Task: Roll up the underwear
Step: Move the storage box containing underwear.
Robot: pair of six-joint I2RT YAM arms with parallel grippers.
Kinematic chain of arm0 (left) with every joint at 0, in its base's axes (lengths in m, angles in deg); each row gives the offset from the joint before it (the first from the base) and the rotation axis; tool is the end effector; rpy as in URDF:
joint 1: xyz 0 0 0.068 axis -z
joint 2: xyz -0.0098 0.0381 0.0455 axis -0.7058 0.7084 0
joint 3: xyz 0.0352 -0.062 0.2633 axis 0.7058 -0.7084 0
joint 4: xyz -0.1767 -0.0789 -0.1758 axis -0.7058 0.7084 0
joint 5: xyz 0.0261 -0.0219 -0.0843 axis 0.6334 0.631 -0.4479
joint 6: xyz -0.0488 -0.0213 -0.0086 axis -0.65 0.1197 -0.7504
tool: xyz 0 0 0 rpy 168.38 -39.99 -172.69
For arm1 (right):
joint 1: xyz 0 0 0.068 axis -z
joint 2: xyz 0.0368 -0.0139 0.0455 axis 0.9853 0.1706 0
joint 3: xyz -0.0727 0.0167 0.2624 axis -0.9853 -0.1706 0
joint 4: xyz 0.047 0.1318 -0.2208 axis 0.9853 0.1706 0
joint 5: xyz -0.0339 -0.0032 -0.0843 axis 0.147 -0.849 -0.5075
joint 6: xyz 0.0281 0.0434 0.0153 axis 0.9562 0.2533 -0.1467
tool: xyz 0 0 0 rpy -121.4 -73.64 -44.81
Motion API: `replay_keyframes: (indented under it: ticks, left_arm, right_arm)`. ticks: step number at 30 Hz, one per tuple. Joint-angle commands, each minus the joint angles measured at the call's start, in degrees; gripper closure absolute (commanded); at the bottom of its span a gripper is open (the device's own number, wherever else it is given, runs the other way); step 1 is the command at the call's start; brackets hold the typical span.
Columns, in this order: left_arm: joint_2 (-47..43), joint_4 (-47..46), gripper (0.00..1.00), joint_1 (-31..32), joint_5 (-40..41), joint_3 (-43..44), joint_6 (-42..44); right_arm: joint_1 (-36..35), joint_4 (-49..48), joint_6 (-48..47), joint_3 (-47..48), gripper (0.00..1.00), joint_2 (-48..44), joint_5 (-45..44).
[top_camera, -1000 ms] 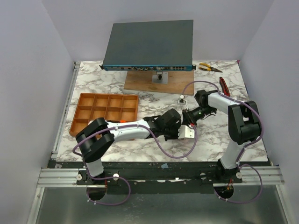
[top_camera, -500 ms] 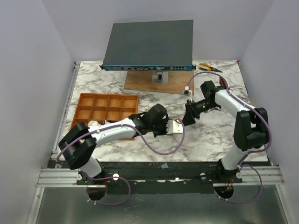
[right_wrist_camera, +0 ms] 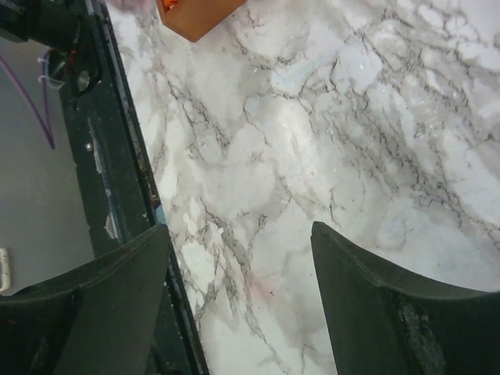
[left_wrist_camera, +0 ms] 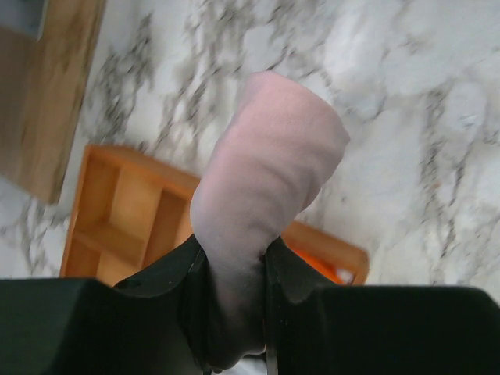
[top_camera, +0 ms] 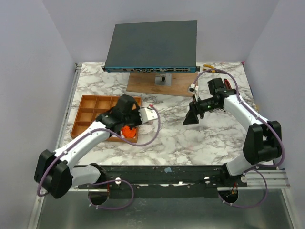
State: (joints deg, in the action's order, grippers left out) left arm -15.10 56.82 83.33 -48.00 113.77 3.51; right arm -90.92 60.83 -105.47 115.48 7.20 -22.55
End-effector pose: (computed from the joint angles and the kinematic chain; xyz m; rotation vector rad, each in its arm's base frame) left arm 0.1985 -0.1694 0.2562 1.5349 1.7620 -0.3180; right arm 0.2884 0.0853 0.2420 -1.0638 2.1623 1.2317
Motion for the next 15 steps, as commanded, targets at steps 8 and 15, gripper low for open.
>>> replay_keyframes:
  ticks: [8,15]
  left_arm:
    - [-15.2,9.6,1.00,-29.9,-2.9,-6.1,19.0]
    - [-15.7,12.9,1.00,-47.5,-11.2,-4.6,33.7]
  right_arm:
    - [-6.3,-19.6,8.5,-5.6,0.24,-3.4,-5.4]
    - [-7.8,-21.9,9.7,-6.5,0.24,-2.8,-5.6]
